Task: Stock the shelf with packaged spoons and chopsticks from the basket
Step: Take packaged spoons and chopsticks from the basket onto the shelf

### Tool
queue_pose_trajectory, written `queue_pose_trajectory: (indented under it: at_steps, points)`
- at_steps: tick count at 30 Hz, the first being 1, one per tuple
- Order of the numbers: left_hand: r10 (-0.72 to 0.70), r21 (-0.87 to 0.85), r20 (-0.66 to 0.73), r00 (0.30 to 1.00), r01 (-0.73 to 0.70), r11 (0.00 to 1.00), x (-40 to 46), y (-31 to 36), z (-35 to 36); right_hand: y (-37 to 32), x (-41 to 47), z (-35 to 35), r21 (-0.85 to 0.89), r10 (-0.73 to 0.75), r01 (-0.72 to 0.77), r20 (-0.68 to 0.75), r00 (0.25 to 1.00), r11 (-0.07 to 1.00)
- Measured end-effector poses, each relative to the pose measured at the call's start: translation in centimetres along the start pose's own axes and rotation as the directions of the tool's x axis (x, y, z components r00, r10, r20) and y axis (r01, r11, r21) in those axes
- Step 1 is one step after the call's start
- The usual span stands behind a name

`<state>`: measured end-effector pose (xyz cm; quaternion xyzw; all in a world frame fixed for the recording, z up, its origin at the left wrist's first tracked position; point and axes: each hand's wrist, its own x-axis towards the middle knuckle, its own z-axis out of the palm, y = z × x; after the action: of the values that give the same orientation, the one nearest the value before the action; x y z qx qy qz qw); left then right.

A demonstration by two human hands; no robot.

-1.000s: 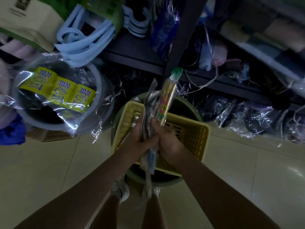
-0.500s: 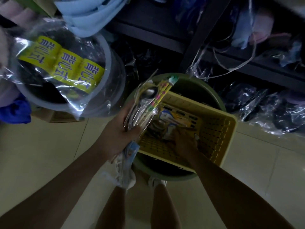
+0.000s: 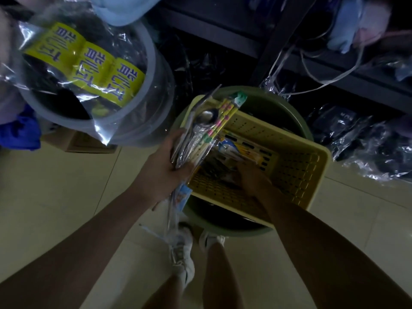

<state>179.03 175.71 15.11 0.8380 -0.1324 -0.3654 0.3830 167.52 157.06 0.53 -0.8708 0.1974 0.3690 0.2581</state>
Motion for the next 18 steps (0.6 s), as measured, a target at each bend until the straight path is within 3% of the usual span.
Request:
queue_pose_trajectory:
  at_steps: [6, 9, 11, 14, 16, 18]
  points:
    - [0.010, -0.023, 0.016, 1.000, -0.009, 1.000, -3.1, 2.2, -0.8, -1.8, -6.8, -3.8, 0.067, -0.090, 0.097, -0.090, 0.992, 0.993]
    - [0.043, -0.044, 0.043, 0.998, -0.041, 0.998, -5.8, 5.2, -2.2, -3.9, -13.2, -8.1, 0.426, 0.023, 0.037, -0.134, 0.991, 0.904]
    - [0.070, -0.055, 0.070, 0.995, -0.066, 0.996, -7.9, 8.2, -3.4, -4.9, -18.2, -11.6, 0.670, 0.106, 0.052, -0.193, 0.975, 0.741]
    - [0.170, -0.051, 0.102, 0.980, -0.165, 0.985, -11.8, 13.9, -5.5, -5.6, -26.8, -16.3, 0.914, 0.232, 0.092, -0.196, 0.953, 0.394]
    - [0.257, -0.062, 0.116, 0.960, -0.251, 0.966, -14.3, 18.2, -6.6, -5.6, -32.1, -18.8, 0.986, 0.291, 0.145, -0.163, 0.943, 0.081]
    - [0.347, -0.085, 0.145, 0.927, -0.337, 0.938, -16.7, 22.7, -7.3, -5.5, -36.9, -20.9, 0.964, 0.280, 0.216, -0.167, 0.945, -0.153]
